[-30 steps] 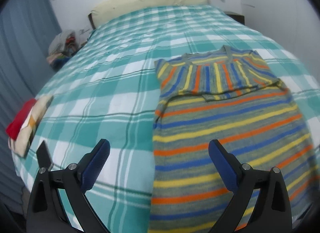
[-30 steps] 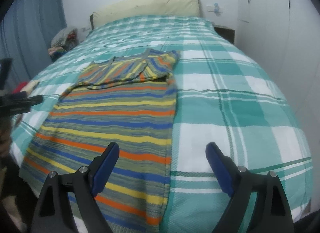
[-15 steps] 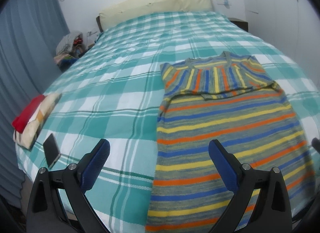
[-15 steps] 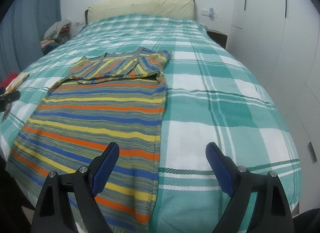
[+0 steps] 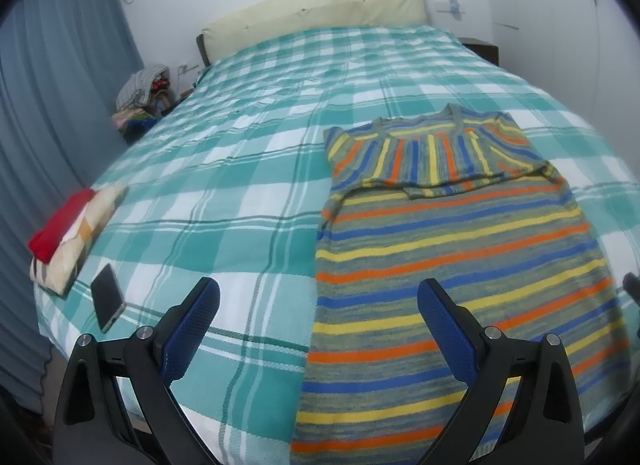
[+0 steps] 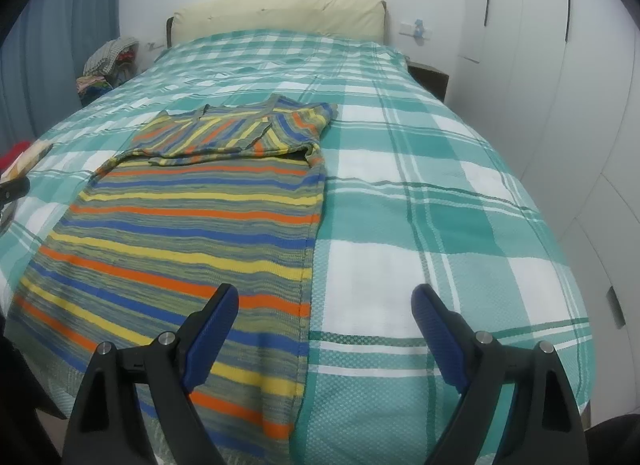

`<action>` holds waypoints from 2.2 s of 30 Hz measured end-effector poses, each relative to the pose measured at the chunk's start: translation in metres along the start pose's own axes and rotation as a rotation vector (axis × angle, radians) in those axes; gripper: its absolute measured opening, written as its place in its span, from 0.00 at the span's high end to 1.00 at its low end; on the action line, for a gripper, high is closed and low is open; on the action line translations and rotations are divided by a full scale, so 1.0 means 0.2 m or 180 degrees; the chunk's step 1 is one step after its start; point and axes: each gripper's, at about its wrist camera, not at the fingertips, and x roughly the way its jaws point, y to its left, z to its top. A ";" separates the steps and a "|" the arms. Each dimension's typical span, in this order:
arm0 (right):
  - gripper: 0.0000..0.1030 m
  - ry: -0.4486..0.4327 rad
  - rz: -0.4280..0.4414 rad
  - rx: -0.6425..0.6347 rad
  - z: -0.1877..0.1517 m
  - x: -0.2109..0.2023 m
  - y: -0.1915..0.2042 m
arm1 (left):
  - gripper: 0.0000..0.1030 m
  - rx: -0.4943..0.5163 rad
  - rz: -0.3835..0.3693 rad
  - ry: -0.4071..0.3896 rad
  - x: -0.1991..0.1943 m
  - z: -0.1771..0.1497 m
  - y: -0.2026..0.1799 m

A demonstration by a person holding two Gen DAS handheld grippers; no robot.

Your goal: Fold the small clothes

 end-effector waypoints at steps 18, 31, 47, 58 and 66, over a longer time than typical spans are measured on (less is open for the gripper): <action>0.15 -0.0005 -0.0059 -0.0052 0.00 0.01 0.01 | 0.03 -0.0002 -0.0004 0.0046 -0.01 -0.06 -0.01; 0.15 -0.0043 -0.0322 -0.0037 0.00 -0.01 -0.02 | 0.03 -0.0004 -0.0045 0.0108 0.02 -0.13 -0.04; 0.15 -0.0063 -0.0606 -0.0163 0.00 -0.04 -0.02 | 0.03 -0.0011 0.0034 0.0407 0.09 -0.29 0.04; 0.15 -0.0013 -0.0567 -0.0147 0.00 -0.05 -0.03 | 0.03 -0.0009 0.0064 0.0636 0.13 -0.37 0.14; 0.16 0.0871 0.0590 0.0278 -0.13 -0.05 -0.21 | 0.07 -0.0264 -0.0296 0.1133 0.20 -0.57 0.28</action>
